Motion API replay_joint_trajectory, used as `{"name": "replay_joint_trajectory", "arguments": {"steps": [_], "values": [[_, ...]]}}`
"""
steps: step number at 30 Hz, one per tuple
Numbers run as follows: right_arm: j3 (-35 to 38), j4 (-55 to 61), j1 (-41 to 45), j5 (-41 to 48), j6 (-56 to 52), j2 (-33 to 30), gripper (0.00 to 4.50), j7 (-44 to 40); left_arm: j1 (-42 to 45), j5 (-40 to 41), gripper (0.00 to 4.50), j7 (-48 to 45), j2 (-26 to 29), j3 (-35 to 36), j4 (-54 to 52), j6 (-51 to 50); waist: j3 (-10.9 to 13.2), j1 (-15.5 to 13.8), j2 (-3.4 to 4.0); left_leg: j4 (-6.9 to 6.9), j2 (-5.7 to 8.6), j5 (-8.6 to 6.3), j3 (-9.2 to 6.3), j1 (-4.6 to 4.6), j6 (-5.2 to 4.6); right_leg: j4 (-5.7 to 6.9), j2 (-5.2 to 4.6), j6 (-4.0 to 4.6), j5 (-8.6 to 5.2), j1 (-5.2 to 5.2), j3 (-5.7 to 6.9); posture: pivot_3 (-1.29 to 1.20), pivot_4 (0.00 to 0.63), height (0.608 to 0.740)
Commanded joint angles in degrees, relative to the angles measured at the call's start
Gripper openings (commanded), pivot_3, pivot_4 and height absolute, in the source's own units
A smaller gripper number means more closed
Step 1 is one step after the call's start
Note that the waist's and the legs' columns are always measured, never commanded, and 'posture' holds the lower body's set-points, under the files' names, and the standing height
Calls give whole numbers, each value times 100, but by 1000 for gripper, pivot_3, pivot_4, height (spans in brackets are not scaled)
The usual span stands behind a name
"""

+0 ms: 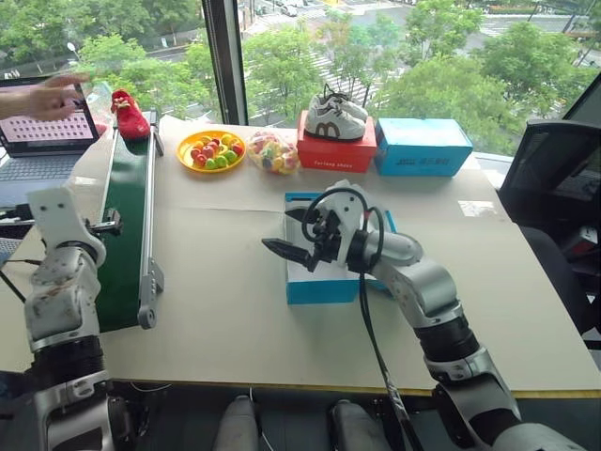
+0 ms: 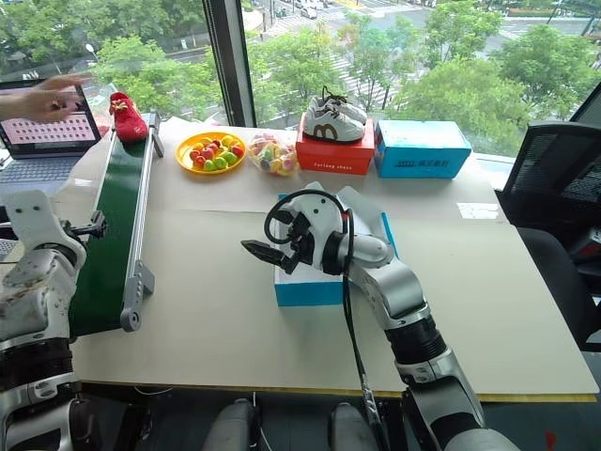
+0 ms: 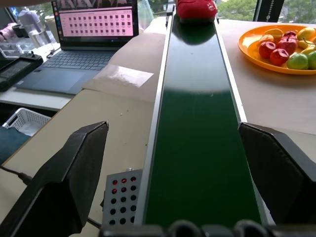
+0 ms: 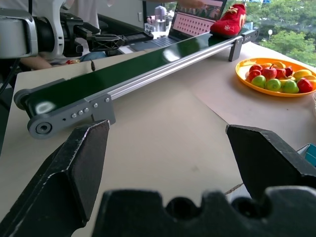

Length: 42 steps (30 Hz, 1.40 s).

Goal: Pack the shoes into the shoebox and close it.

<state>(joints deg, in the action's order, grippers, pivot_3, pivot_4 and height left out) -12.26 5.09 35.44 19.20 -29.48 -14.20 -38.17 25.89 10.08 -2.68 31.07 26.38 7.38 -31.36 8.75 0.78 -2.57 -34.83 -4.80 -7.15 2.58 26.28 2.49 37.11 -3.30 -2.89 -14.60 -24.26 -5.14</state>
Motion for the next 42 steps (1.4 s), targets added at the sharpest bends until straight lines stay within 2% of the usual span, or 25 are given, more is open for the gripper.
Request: {"name": "replay_joint_trajectory", "arguments": {"steps": [1, 12, 24, 31, 36, 42], "values": [[149, 113, -18, -113, -9, -158, 4473, 59, 154, -114, 4500, 186, 44, 81, 209, 434, 0, 5, 0, 0, 0, 1, 0, 0, -1, -1, 0, 0, 0, 0, 0, 0, 150, 740], [159, -57, 173, -280, 42, -306, 4473, -18, 522, 21, 4500, 559, -81, 207, 784, 487, 0, 3, -2, -2, 0, 6, 0, 0, -6, 0, 1, -3, 2, 1, 0, 0, 150, 740], [290, -79, 265, -367, 63, -363, 4473, 16, 1582, -111, 4500, 308, 104, -179, 2113, 872, 0, -2, -3, 0, 2, 10, -1, 1, -2, 0, 1, -5, 3, 2, 1, 0, 150, 740], [291, 20, 201, -453, 11, -382, 4473, 63, 2128, -8, 4500, 402, 97, -144, 2665, 905, 0, 2, -4, 0, 2, 11, -1, 1, -2, 1, 1, -5, 3, 1, 2, 0, 150, 740], [144, 69, 128, -602, 61, -568, 4473, -100, 2541, -34, 4500, 544, 89, -203, 2939, 710, 0, -3, -5, -2, 2, 12, -2, 2, -1, 1, 1, -6, 3, 1, 2, 0, 150, 740], [165, 104, 94, -658, 63, -689, 4473, -199, 2560, 91, 4500, 789, 6, -30, 3108, 529, 0, 13, -5, -1, 3, 12, -1, 2, -1, 1, 1, -7, 3, 1, 1, 0, 150, 740]]}}
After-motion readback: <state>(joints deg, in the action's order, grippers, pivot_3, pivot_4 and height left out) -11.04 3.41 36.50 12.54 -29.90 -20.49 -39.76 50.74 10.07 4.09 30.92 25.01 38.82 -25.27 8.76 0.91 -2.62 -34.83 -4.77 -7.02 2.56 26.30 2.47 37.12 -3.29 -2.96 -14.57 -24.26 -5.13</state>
